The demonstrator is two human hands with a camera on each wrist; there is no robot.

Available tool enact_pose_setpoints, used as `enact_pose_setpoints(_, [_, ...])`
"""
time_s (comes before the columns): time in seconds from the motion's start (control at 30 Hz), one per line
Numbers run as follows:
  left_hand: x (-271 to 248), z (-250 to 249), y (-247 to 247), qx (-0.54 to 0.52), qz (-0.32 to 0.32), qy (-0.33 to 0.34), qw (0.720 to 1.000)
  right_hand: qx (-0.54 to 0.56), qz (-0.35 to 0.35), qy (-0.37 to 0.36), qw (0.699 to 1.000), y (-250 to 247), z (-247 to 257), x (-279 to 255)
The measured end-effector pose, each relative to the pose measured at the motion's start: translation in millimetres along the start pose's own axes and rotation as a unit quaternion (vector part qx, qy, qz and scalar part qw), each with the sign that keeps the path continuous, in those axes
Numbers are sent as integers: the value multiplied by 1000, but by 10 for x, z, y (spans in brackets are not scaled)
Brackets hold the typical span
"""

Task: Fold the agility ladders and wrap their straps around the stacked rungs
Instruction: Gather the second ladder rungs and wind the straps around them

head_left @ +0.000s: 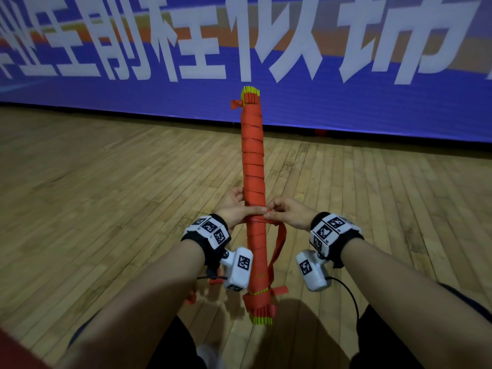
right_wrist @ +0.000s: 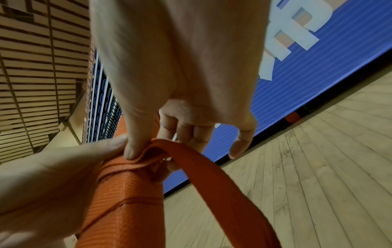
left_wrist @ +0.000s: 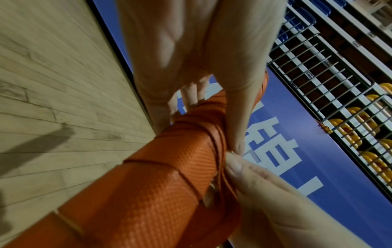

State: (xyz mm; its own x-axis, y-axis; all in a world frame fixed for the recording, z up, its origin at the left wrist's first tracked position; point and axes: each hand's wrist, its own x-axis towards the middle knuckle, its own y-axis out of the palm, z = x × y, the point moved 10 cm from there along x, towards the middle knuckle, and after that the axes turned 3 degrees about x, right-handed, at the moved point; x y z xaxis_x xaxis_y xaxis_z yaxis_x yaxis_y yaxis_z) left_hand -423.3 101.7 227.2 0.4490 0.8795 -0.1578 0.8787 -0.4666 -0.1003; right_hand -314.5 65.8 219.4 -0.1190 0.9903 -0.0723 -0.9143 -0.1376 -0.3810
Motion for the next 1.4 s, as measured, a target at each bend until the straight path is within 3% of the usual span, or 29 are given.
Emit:
enact_pose_setpoints(0.37, [-3, -37, 26, -31, 33, -9, 999, 19, 7, 9, 1000, 7, 0, -29])
enact_pose_setpoints(0.57, [22, -97, 6, 75, 15, 5, 997, -14, -43, 7, 999, 14, -22, 25])
enact_pose_setpoints(0.8, [78, -41, -123, 105, -19, 13, 994, -28, -68, 13, 997, -22, -29, 69])
enact_pose_setpoints(1.03, [57, -7, -142, 45, -33, -10, 998, -12, -72, -15, 997, -20, 6, 57])
enact_pose_setpoints(1.2, [20, -19, -63, -3, 7, -16, 1000, 7, -41, -16, 999, -15, 53, 10])
enact_pose_setpoints(1.4, [-24, -65, -7, -58, 52, -2, 997, 9, -58, -15, 998, -97, 5, -4])
